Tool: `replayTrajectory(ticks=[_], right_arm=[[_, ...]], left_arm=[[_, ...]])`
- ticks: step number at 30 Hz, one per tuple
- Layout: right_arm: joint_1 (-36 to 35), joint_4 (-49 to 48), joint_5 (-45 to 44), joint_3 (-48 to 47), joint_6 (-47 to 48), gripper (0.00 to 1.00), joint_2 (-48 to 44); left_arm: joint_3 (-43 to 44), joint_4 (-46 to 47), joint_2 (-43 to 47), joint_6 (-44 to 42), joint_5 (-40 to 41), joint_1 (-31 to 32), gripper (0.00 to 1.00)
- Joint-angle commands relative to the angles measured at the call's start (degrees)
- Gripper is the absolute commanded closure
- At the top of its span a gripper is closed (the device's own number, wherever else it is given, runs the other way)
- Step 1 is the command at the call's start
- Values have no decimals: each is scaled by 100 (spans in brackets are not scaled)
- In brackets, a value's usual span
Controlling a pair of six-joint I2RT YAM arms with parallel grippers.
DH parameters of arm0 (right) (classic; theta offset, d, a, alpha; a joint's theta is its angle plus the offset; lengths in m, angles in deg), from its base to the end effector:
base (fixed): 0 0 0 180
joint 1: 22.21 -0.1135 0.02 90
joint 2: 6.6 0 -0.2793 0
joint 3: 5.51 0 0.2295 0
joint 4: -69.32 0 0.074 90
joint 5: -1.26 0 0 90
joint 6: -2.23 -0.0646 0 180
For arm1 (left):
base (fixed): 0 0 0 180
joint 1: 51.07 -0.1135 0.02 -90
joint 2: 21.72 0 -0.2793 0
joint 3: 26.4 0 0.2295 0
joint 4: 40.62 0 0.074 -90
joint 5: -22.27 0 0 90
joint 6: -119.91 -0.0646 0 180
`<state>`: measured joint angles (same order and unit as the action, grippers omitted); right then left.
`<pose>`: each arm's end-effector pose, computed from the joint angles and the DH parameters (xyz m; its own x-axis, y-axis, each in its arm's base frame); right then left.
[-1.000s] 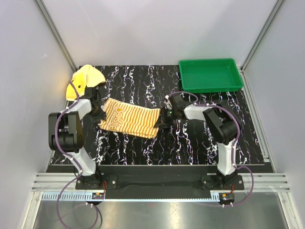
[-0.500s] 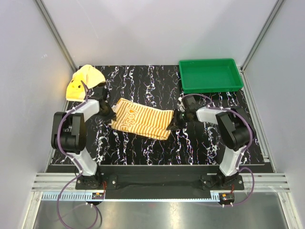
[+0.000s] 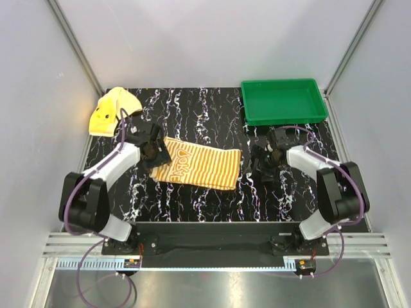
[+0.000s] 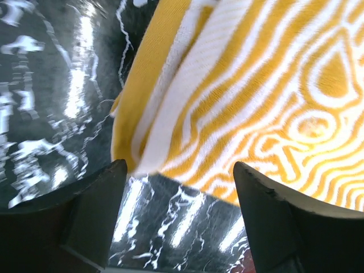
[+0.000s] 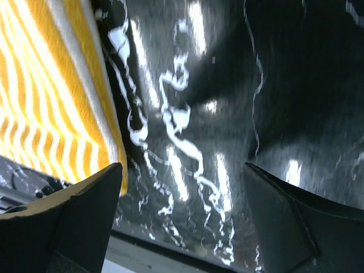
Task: Roll the towels
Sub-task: Fold the towel, then roll the towel
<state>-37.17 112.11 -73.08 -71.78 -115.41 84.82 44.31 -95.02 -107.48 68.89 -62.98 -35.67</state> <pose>0.2716 0.0906 0.1689 -0.9539 0.2075 -0.2167 0.1084 0.9119 0.3959 0.2613 -0.0664 0.2029 -0.8506 -0.4159 -0.3217 -0.3839 0.9093 -0.1605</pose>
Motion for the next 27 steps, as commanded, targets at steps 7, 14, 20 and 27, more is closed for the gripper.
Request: replayTrajectory(ticks=[7,14,20,27], right_arm=[[-16,-93,299,743,-803,7,-1510],[28,970,-1354,639,-1393,0,-2997],[46,1876,-2356,252,-1718,0,-4122],[46,2298,-2770,58,-1851,0,-5037]], left_arm=[[1748,-584,535,-453,2378,2035,18],[2468,-338,-607,-541,2785,3960,23],[3495,-549,-1996,-567,3031,4946,25],[3771,-558,-2718,-479,2953,5193,25]])
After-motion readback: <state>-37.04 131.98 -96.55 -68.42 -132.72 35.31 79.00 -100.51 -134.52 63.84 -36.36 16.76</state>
